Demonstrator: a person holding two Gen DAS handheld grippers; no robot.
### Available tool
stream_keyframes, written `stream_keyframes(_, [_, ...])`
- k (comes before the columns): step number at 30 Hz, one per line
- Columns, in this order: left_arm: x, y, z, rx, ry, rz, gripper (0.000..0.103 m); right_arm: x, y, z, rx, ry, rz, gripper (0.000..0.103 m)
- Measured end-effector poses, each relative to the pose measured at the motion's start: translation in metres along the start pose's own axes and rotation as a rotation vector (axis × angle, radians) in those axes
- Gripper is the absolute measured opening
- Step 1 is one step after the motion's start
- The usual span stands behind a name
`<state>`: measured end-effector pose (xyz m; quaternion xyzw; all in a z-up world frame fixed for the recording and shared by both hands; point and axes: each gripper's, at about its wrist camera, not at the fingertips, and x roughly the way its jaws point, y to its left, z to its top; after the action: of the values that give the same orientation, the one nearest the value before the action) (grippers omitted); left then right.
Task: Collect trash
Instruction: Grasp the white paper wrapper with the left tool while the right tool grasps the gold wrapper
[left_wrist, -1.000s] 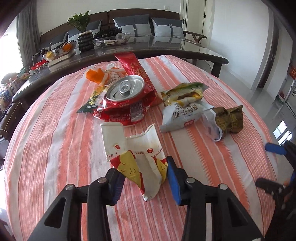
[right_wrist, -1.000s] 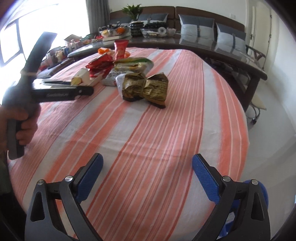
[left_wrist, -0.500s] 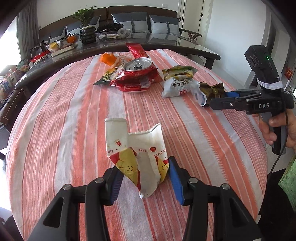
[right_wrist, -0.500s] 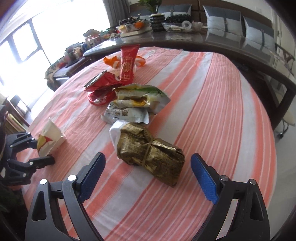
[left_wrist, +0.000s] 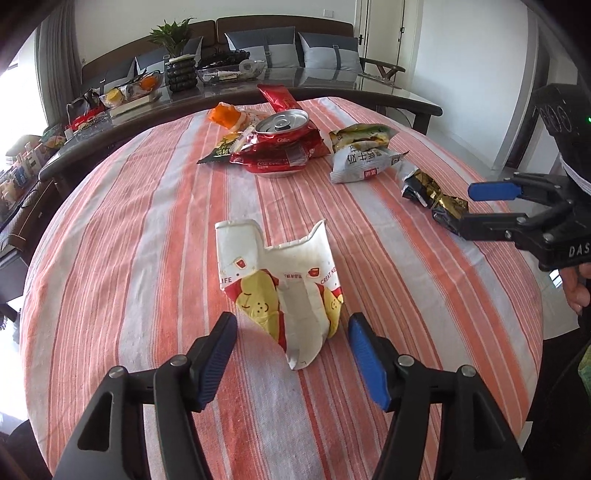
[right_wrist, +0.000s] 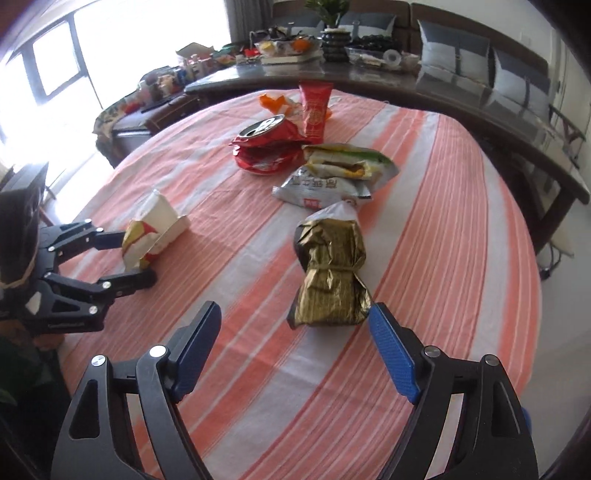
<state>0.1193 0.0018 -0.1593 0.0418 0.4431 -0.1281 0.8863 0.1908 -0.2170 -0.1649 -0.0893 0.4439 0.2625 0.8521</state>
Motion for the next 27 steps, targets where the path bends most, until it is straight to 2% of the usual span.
stream_keyframes(5, [-0.014, 0.017, -0.006, -0.066, -0.007, -0.055, 0.064, 0.007, -0.01, 0.016, -0.006, -0.011, -0.084, 0.084])
stream_keyframes(9, [-0.027, 0.032, -0.004, -0.115, -0.052, -0.11, 0.064, 0.008, -0.015, 0.02, -0.019, 0.003, -0.084, 0.084])
stream_keyframes(16, [-0.018, 0.039, 0.011, -0.16, -0.046, -0.136, 0.061, 0.004, -0.02, 0.025, -0.016, 0.024, -0.091, 0.084])
stream_keyframes(17, [-0.015, 0.038, 0.014, -0.161, -0.042, -0.14, 0.057, 0.004, -0.02, 0.026, -0.017, 0.033, -0.087, 0.084])
stream_keyframes(23, [-0.001, 0.034, 0.024, -0.174, 0.005, -0.134, 0.017, 0.019, -0.011, 0.031, -0.056, 0.105, -0.077, 0.083])
stream_keyframes(25, [-0.002, 0.034, 0.025, -0.189, 0.003, -0.138, 0.013, 0.023, -0.011, 0.033, -0.048, 0.104, -0.091, 0.083])
stream_keyframes(26, [-0.003, 0.033, 0.026, -0.187, -0.001, -0.133, 0.011, 0.025, -0.013, 0.034, -0.037, 0.107, -0.091, 0.081])
stream_keyframes(27, [-0.006, 0.031, 0.027, -0.177, -0.007, -0.124, 0.011, 0.026, -0.015, 0.034, -0.022, 0.116, -0.086, 0.065])
